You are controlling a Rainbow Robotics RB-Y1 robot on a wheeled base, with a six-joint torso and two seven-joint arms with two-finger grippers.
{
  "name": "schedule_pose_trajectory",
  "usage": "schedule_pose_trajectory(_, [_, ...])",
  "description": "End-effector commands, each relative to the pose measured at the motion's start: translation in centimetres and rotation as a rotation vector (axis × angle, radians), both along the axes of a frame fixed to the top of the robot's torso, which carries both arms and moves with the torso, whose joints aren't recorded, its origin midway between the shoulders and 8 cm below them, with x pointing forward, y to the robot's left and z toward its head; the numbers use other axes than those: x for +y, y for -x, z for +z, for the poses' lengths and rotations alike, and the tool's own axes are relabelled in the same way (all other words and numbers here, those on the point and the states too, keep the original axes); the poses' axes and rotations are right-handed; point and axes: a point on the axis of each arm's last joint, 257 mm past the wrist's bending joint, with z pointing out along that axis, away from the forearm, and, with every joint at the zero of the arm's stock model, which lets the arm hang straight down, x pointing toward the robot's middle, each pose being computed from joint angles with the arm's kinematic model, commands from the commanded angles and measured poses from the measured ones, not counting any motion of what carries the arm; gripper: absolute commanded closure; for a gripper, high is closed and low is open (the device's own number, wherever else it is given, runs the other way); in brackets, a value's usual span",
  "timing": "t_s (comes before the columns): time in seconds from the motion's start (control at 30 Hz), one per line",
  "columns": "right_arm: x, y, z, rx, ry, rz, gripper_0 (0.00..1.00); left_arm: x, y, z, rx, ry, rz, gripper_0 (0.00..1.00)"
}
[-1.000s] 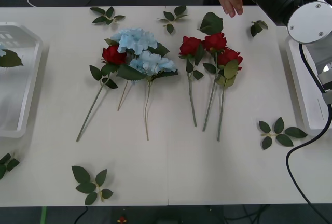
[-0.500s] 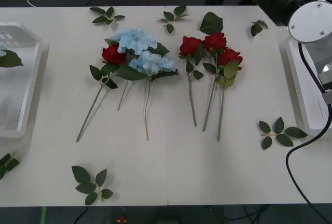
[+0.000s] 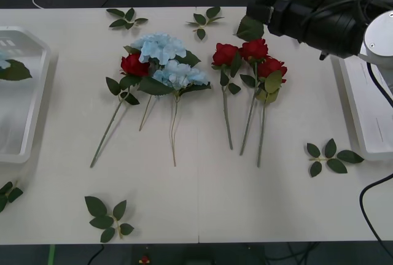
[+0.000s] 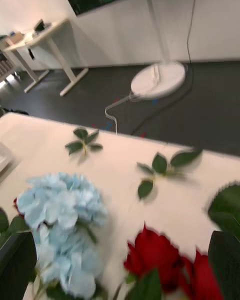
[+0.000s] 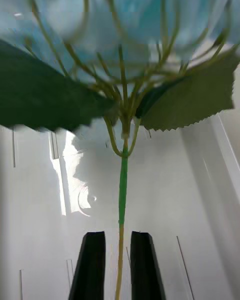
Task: Place the red flowers into the right box and the blue flowers into the left box. If a person shows an open palm, hand one flower to the person first, then continue sorting.
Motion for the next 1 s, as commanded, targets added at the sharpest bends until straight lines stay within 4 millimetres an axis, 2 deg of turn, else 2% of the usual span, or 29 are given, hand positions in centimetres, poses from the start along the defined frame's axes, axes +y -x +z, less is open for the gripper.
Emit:
schedule_pose_trajectory(0.03, [-3.9,1.2,-2.3,0.108,0.099,-0.045,0.0,0.1,0.1,0.3,-0.014,-0.035,-0.01,0.45])
schedule_pose_trajectory(0.1, [-5.1,1.7,-4.4,0.194,0.118,-0.073,0.0,0.1,0.1,0.3,-0.014,-0.035,-0.01,0.37])
schedule_pose_trajectory(0.17, [-6.6,2.3,-6.7,0.283,0.147,-0.118,0.0,0.1,0.1,0.3,-0.014,-0.035,-0.01,0.23])
schedule_pose_trajectory(0.33, [-9.2,3.4,-10.3,0.432,0.164,-0.227,0.0,0.1,0.1,0.3,-0.014,-0.035,-0.01,0.0])
schedule_pose_trajectory(0.5, [-10.3,3.9,-13.3,0.559,0.144,-0.353,0.0,0.1,0.1,0.3,-0.014,-0.035,-0.01,0.0])
schedule_pose_trajectory(0.73, [-10.6,3.9,-16.2,0.633,0.138,-0.496,0.0,0.1,0.1,0.3,-0.014,-0.035,-0.01,0.0])
schedule_pose_trajectory(0.8, [-10.4,3.9,-16.9,0.644,0.136,-0.53,0.0,-0.7,-0.2,0.4,-0.02,-0.023,-0.024,0.0])
schedule_pose_trajectory(0.87, [-9.8,3.9,-17.7,0.653,0.137,-0.561,0.0,-1.7,-1.4,2.8,-0.051,-0.033,-0.063,0.0])
schedule_pose_trajectory(0.9, [-9.7,3.9,-17.9,0.654,0.143,-0.569,0.0,-1.9,-1.6,3.3,-0.055,-0.035,-0.07,0.0])
schedule_pose_trajectory(1.0, [-9.2,4.0,-18.7,0.665,0.159,-0.616,0.0,-2.8,-2.7,7.1,-0.075,-0.072,-0.126,0.0])
